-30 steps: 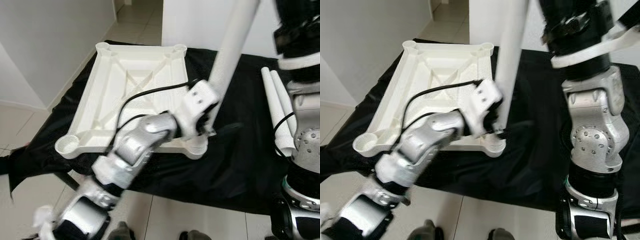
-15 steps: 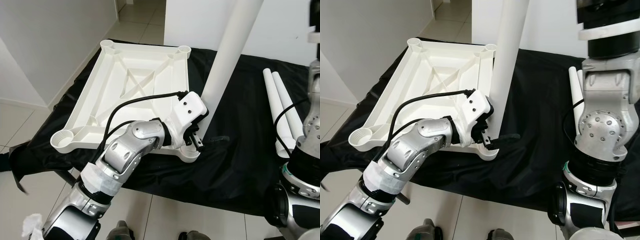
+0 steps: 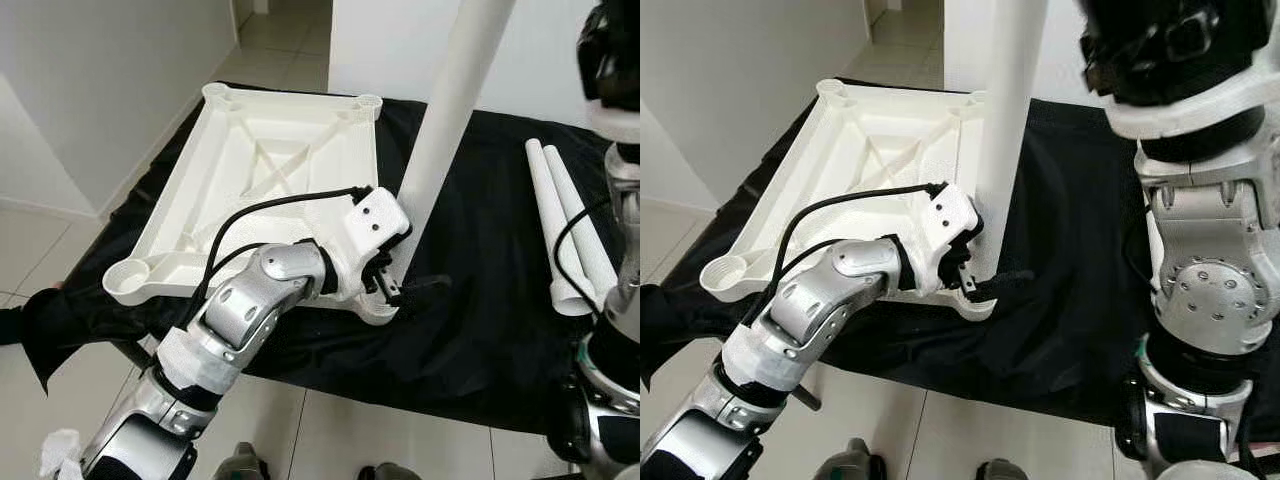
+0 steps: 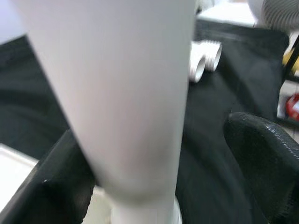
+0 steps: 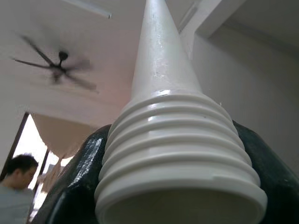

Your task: Building children table

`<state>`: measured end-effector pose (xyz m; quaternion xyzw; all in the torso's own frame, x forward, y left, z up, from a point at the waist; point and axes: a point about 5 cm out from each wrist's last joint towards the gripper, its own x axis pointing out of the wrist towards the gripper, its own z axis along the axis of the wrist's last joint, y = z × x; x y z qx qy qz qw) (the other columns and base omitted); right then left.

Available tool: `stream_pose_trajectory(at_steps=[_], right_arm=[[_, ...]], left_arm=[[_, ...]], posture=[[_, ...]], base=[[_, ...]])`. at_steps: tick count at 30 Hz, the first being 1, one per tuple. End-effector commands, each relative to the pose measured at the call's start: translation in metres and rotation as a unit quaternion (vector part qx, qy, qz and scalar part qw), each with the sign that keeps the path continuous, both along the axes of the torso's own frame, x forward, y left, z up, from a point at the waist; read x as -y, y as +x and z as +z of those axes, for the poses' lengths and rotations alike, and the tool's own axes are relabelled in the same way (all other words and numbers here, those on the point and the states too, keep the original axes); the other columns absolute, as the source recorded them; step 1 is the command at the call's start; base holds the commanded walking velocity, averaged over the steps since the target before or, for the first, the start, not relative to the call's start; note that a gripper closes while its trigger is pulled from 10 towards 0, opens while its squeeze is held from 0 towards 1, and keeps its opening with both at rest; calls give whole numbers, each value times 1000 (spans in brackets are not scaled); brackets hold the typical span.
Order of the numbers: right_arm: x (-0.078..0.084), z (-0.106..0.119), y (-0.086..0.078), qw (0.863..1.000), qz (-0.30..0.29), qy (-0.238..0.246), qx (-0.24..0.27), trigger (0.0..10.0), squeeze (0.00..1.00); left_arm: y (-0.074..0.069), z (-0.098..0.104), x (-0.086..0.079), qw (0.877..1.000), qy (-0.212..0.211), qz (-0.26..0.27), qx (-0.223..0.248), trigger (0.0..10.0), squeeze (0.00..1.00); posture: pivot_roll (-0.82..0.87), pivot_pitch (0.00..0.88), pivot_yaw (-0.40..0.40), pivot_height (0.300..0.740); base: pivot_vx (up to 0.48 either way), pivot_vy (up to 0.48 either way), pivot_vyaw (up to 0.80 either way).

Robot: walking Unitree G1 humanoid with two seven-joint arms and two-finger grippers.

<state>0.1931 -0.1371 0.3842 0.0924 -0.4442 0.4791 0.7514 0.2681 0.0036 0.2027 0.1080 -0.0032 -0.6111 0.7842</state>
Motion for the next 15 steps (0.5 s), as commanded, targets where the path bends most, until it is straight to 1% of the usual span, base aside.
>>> stream_pose_trajectory(at_steps=[1,3,5,8,10,12,13,14,15], right_arm=[[-5,-6,-6,999,13,-32,-8,10000,0],[-4,-16,-7,998,5,-50,-33,10000,0],[-3,-18,-8,998,1,-53,-42,10000,0],[0,-35,-8,993,-29,-73,-94,10000,0],[0,-40,-9,990,-36,-78,-107,10000,0],[5,-56,-6,981,-78,-97,-151,10000,0],[6,-60,-5,977,-90,-102,-163,10000,0],[11,-66,-4,971,-116,-102,-180,10000,0],[11,-66,-4,971,-116,-102,-180,10000,0]], left_arm=[[-6,-5,1,1000,18,-20,3,10000,0],[-6,-6,0,1000,23,-15,5,10000,0],[-6,-6,-1,1000,24,-13,5,10000,0],[-6,-7,-3,999,37,-3,16,10000,0],[-6,-8,-4,999,41,-2,19,10000,0],[-8,-7,-5,999,46,-5,26,10000,0],[-8,-7,-5,998,47,-6,28,10000,0],[-9,-6,-4,999,45,-7,29,10000,0],[-9,-6,-4,999,45,-7,29,10000,0]], posture=[[70,24,11,740],[68,28,9,740],[68,28,9,740],[57,37,10,740],[57,37,10,740],[47,44,13,740],[47,44,13,740],[42,50,14,740],[42,50,14,740]], base=[[0,0,0],[0,0,0],[0,0,0],[0,0,0],[0,0,0],[0,0,0],[0,0,0],[0,0,0],[0,0,0]])
